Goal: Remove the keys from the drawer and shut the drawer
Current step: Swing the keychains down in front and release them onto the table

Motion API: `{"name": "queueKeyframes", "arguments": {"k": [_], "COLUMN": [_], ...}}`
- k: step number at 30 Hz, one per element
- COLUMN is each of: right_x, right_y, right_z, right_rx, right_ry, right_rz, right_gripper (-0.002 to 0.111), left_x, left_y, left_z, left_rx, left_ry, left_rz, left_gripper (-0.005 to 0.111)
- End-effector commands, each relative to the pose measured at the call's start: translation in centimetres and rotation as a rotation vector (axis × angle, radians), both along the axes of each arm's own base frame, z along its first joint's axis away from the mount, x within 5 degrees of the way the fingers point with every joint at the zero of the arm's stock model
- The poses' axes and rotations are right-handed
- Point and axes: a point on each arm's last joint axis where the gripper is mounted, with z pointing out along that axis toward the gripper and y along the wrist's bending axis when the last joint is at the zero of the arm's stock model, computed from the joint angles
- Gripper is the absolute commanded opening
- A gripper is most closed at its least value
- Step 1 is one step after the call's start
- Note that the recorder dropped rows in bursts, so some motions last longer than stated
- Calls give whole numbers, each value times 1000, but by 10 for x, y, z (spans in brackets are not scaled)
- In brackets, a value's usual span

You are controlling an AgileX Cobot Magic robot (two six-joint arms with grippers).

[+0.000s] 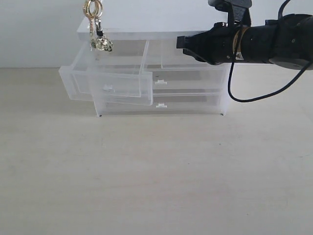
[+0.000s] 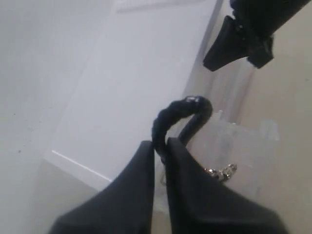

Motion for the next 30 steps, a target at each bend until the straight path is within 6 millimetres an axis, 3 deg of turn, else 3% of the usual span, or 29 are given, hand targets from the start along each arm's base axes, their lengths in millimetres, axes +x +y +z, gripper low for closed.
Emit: {"name": "queueKeyframes", "arguments": {"k": [1, 5, 8, 21, 30], "right_x": [1, 1, 1, -2, -4], "right_y": [-4, -4, -4, 2, 3], "right_z": [0, 0, 0, 4, 4], "right_rx": [24, 26, 33, 99, 84], "right_ry": [24, 26, 31, 36, 28], "right_rz": [-32, -32, -35, 22, 53], "right_gripper": [0, 0, 0, 0, 0], "left_x": [-29, -46, -46, -43, -42], "left_y": [1, -2, -4, -4, -7], "left_z": [11, 3, -7, -86, -104], "left_rx": [-52, -42, -58, 24, -41], "left_ry": [89, 255, 302, 485, 525], "left_rz": [-65, -162, -173, -173, -136], "left_gripper": [4, 4, 4, 4, 4]}}
